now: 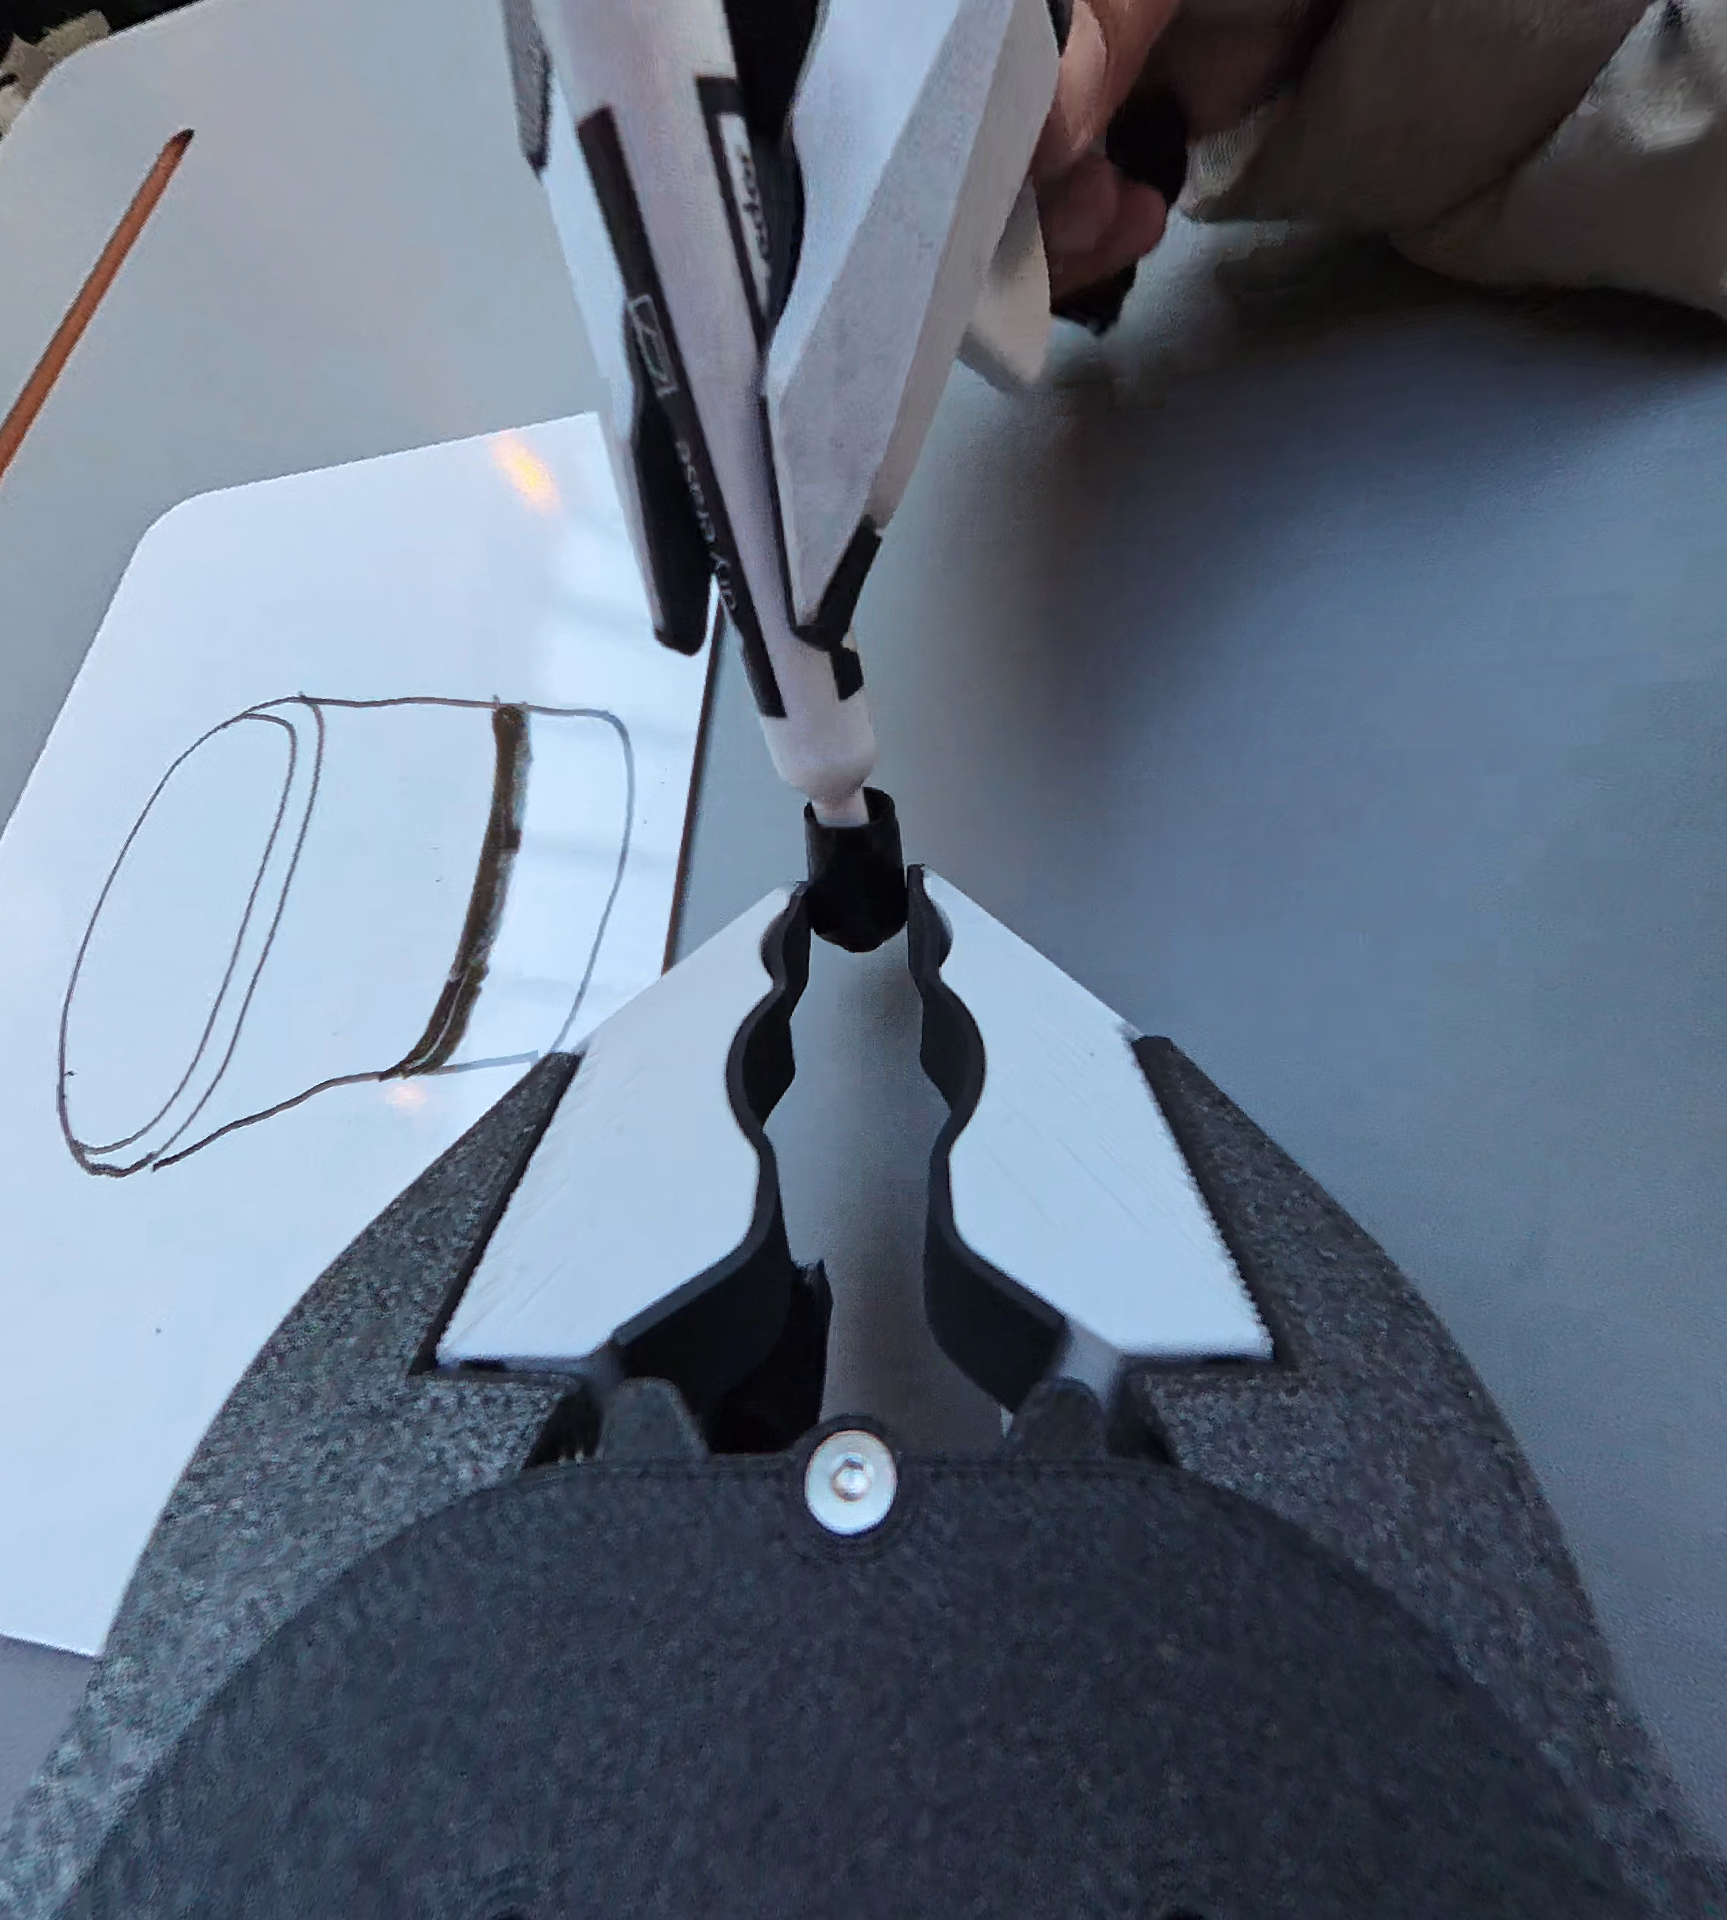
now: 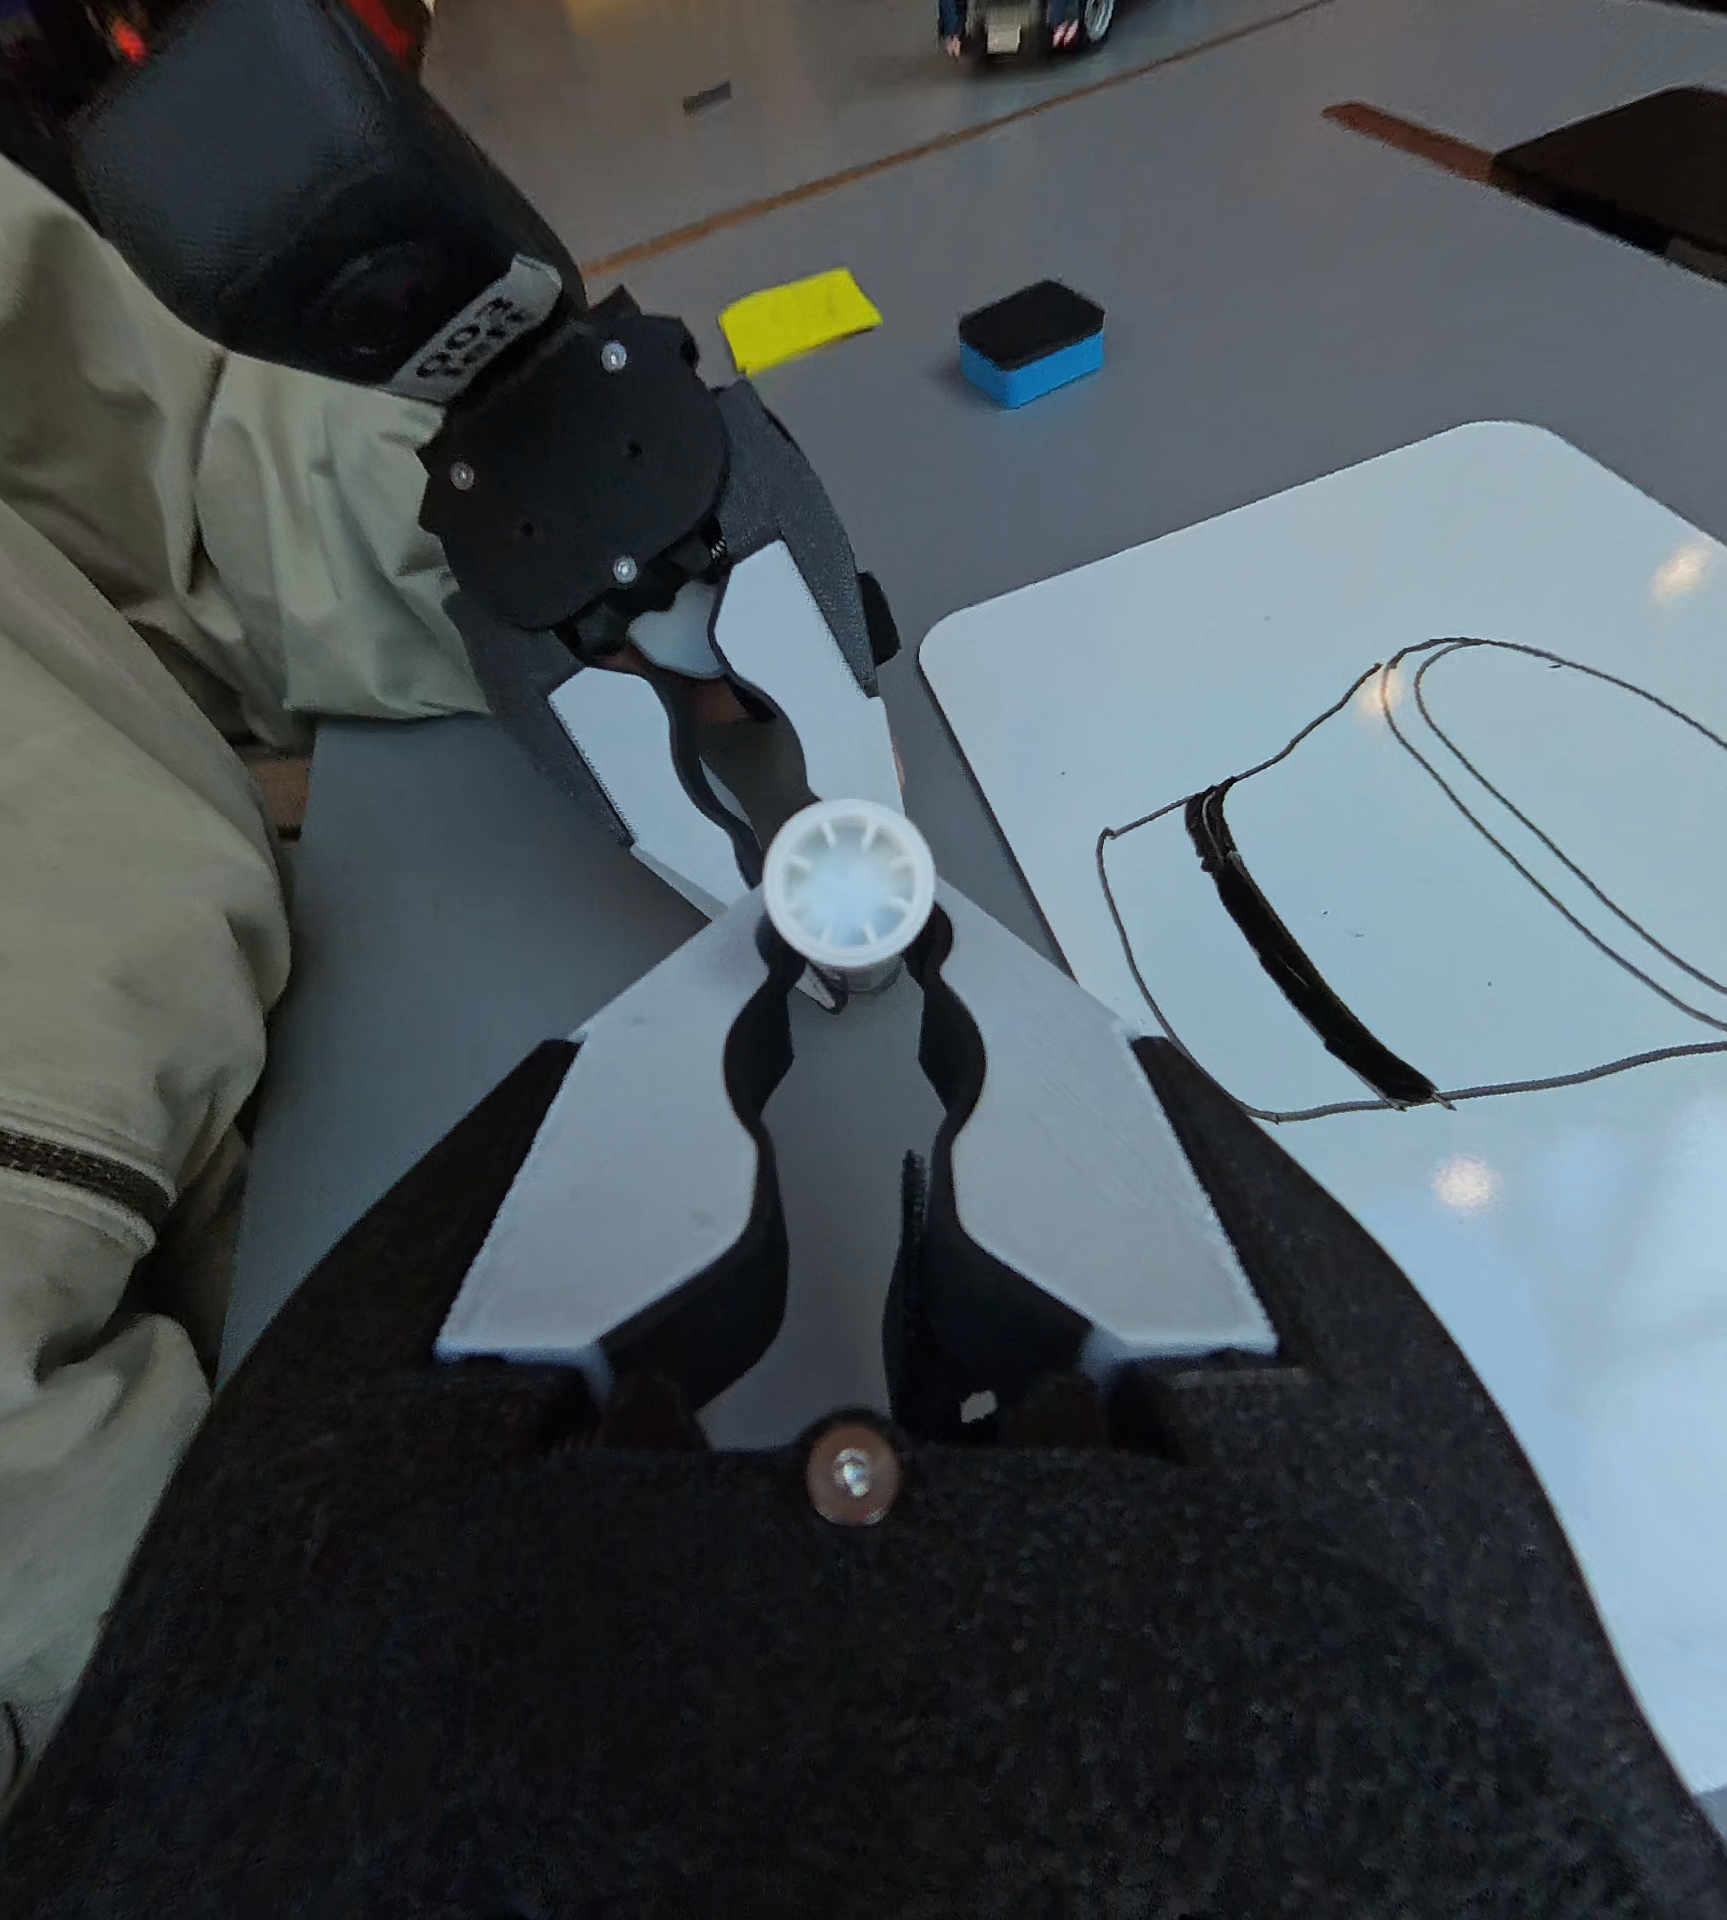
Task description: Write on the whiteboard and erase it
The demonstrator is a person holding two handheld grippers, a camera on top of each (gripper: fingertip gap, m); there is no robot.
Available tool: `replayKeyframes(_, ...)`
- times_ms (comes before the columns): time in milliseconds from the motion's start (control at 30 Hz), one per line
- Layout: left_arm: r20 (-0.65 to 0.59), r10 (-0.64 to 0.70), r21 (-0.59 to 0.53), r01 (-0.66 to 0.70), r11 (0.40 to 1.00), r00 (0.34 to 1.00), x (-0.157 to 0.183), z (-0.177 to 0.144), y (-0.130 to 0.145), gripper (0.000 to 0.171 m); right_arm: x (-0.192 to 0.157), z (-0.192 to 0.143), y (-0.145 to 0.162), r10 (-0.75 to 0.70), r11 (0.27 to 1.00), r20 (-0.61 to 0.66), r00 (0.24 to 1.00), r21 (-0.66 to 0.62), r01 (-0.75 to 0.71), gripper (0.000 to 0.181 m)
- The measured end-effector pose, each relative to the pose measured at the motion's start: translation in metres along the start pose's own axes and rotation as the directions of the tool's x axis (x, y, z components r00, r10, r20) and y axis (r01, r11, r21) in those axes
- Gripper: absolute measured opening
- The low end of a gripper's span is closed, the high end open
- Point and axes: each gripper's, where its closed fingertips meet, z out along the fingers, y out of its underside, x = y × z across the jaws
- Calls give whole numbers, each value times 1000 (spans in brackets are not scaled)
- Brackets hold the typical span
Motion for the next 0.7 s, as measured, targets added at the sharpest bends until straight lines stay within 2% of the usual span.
replayKeyframes(133, -7, -6, -39, 6, 999, 1000, 2, 6, 3, 18, -1, 6, 4, -68, 991, -10, 998, -118, 67, 18)
replayKeyframes(300, -60, -62, -88, 56, 995, 996, 4, 11, 10, 18, 0, 15, 4, -83, 994, 2, 997, -77, 83, 18)
replayKeyframes(400, -104, -129, -94, 119, 988, 986, 4, 11, 10, 18, -1, 19, 2, -117, 988, -15, 993, -100, 115, 18)
replayKeyframes(700, -125, -157, -100, 145, 984, 980, 3, 11, 11, 18, -3, 28, -1, -171, 974, -27, 985, -155, 164, 18)
